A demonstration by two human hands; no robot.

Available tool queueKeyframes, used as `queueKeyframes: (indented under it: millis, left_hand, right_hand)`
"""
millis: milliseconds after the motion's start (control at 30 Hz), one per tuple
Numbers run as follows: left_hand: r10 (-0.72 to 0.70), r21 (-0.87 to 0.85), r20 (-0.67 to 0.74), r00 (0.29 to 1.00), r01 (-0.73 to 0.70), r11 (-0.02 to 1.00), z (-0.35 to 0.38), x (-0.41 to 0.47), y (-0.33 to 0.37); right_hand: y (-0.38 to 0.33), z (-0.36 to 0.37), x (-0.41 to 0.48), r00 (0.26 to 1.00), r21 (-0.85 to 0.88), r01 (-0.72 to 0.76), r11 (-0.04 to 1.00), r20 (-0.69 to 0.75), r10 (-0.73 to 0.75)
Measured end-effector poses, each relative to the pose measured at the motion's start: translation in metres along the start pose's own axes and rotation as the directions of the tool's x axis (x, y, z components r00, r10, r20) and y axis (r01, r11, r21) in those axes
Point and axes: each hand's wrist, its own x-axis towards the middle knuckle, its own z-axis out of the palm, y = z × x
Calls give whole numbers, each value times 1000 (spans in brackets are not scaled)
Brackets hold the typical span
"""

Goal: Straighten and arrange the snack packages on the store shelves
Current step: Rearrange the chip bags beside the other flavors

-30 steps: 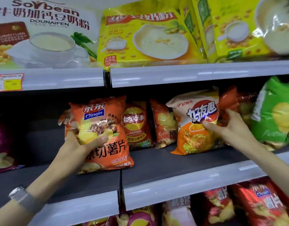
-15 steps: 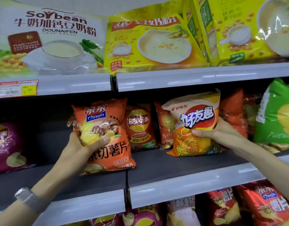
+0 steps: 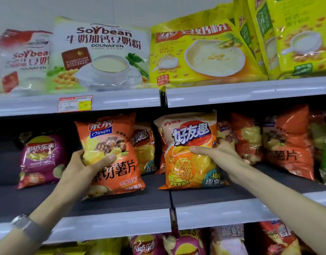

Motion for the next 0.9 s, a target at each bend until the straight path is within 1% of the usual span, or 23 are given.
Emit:
queueKeyframes:
  millis: [100,267,433,533,633,733,867,900]
  left_hand:
    - [-12,5,-30,999,13,1000,-23,-2,1]
    - [11,-28,-93,996,-14,1000,-54,-11,8]
    - [22,15,-129,991,-21,1000,-76,-24,13]
    - [28,28,-131,991,-24,999,-80,-26,14]
    - [41,32,-105,994,-38,999,-72,-29,18]
    - [57,32,-64,996,-55,998,-58,-34,21]
    - [73,16,5,997,-73,997,-37,-39,23]
    - [74,13,29,997,-75,997,-31,-40,24]
  right_hand:
    - [-7,45,9,997,0,-45,999,57,45]
    - [-17,106,26,990,15,-110,994,87,108]
    - [-22,146,30,982,-46,-121,992,140,126]
    - [-28,160,29,971,-68,-106,992,207,118]
    - [-35,162,27,967,-65,-62,996,242,76]
    - [-34,161,23,965,-81,-40,996,255,60]
    - [-30,152,14,938,-98,-23,995,343,55]
    - [-31,147,10,942,-108,-11,994,333,47]
